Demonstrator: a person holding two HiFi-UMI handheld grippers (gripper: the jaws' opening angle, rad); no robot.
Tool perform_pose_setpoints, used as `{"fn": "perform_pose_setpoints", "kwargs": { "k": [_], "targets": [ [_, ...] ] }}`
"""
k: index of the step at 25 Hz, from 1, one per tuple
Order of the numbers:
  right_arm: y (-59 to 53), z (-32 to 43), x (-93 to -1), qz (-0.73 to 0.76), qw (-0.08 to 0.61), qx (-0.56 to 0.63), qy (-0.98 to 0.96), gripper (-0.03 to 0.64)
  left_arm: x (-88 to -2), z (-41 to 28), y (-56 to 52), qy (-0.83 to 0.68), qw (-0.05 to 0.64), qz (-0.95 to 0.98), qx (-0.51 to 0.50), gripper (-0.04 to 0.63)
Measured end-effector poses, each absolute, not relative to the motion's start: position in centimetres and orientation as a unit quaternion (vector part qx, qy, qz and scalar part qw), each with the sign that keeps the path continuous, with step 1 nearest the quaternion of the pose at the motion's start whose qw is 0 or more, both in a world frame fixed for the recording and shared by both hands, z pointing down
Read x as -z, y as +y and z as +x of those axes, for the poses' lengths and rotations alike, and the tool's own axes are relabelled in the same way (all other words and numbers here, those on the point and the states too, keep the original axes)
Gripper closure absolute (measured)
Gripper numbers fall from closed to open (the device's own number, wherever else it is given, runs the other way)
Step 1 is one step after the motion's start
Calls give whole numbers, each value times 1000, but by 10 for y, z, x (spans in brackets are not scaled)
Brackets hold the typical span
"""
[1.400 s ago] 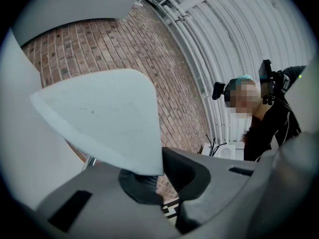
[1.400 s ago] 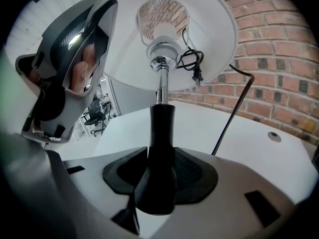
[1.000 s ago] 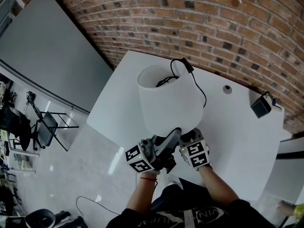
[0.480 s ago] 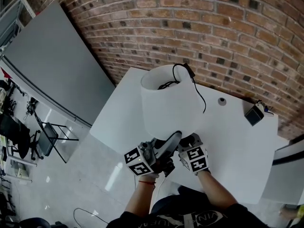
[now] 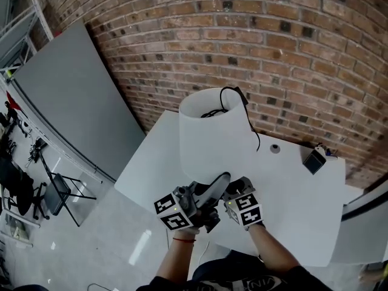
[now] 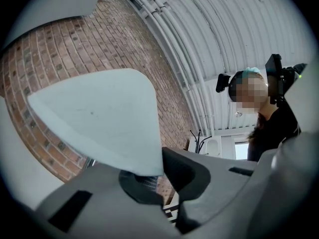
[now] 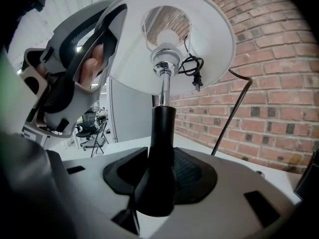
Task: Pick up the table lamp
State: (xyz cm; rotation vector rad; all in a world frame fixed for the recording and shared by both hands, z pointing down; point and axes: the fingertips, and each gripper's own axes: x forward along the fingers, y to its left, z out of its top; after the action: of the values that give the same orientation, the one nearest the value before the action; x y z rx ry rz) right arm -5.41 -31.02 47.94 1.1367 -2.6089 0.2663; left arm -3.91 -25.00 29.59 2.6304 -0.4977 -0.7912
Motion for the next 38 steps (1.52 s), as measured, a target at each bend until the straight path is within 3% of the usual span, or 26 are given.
{"fn": "perform_pose_setpoints", "kwargs": {
  "k": [16, 38],
  "targets": [
    [-312, -71, -355, 394, 63, -9, -917, 458, -188, -46, -219, -163, 86, 944, 276, 586],
    [-281, -84, -253, 382, 5, 63, -922, 459, -105, -52, -166, -161, 5, 946, 280, 587]
  ]
}}
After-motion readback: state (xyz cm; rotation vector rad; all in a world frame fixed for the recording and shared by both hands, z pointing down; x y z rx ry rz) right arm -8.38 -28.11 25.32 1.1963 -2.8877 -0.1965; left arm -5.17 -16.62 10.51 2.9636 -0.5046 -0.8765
